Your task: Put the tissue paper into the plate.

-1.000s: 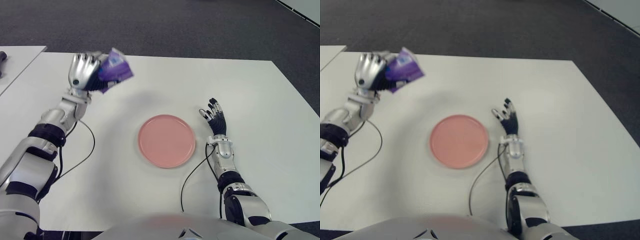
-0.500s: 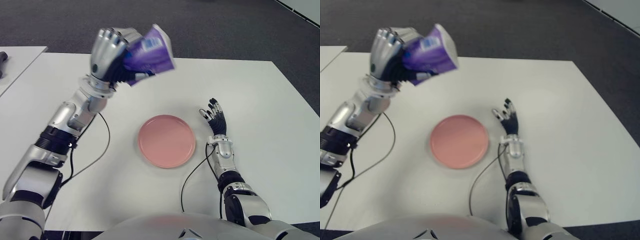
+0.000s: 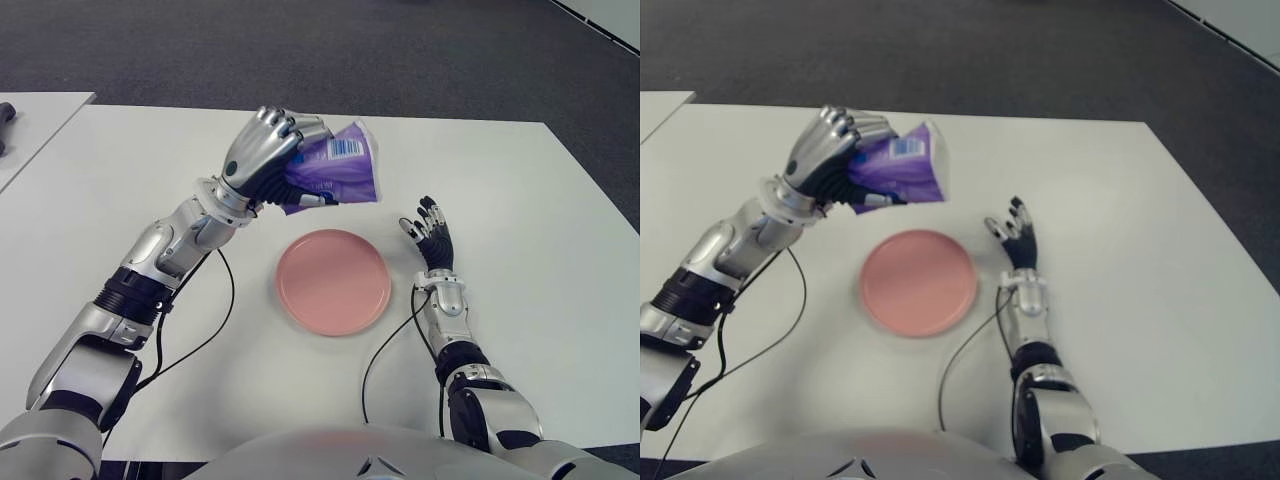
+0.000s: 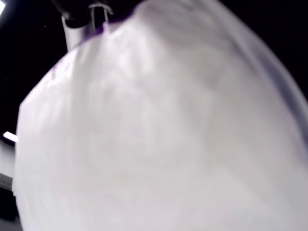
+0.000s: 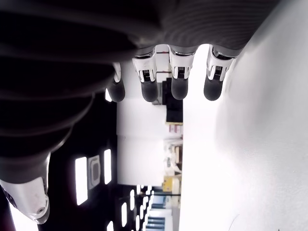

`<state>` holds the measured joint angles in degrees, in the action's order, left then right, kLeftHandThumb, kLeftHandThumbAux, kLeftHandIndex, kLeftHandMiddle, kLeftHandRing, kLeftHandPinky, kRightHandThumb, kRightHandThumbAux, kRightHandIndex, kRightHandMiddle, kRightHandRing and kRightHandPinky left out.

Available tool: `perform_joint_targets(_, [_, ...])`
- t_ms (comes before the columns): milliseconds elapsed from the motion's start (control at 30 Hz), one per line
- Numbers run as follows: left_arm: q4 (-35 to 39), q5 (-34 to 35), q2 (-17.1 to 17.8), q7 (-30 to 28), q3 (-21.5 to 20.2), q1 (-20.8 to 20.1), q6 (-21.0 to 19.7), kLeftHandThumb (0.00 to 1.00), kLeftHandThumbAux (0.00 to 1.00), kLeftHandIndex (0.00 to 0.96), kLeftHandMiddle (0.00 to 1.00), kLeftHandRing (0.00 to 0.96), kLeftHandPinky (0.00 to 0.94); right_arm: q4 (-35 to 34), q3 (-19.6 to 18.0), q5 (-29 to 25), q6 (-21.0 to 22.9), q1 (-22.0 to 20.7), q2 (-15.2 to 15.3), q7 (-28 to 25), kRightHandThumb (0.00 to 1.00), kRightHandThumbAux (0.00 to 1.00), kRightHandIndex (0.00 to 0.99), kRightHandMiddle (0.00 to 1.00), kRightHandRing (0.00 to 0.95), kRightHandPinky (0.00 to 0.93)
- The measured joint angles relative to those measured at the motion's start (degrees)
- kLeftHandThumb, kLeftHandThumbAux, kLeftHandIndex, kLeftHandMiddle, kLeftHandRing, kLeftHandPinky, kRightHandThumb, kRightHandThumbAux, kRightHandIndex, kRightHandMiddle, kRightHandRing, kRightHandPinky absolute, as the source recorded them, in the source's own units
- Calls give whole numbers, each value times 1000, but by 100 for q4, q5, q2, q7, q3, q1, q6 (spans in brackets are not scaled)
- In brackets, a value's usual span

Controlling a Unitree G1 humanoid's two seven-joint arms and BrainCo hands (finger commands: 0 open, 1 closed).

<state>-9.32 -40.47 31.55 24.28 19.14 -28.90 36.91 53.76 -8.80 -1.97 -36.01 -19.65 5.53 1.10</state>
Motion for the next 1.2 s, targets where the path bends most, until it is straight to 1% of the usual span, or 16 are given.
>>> perform_joint_targets(133, [-223,-267,3,-100,211,44,320,754,694,444,850,854,831,1,6,1,0,-2,-2,4,116,607,18,45,42,75])
perform_joint_targets(267, [-451,-666,2,-198,435,43,451,753,694,444,849,852,827,7,11,2,0,-5,-4,8,116,607,18,45,42,75])
perform_joint_targets(400, [-697,-1001,-11,-248,611,10,454,752,694,445,847,849,821,14,13,2,0,-8,-3,13,116,607,18,45,42,75])
perform_joint_targets(700, [-1833,-1678,-197,-165,1130,-226,367,751,693,445,845,847,820,17,21,2,-4,-14,-5,18,116,607,18,45,42,75])
perform_joint_targets(800, [-1972,-1697,-216,-189,1210,-225,350,750,694,445,843,846,816,15,24,2,-6,-21,-5,18,116,607,18,45,42,75])
perform_joint_targets(900, [-1962,-1679,-211,-316,1220,-225,351,750,694,444,841,845,812,15,28,2,-7,-19,-5,18,116,607,18,45,42,75])
perform_joint_targets(1067, [-1782,-1519,-171,-653,1195,-192,345,750,695,444,838,843,802,15,30,1,-7,-9,-2,20,116,607,18,45,42,75])
perform_joint_targets(1200, [-1603,-1262,-155,-1000,1136,-101,346,750,695,444,833,840,792,11,33,2,-7,-7,-3,20,116,607,18,45,42,75])
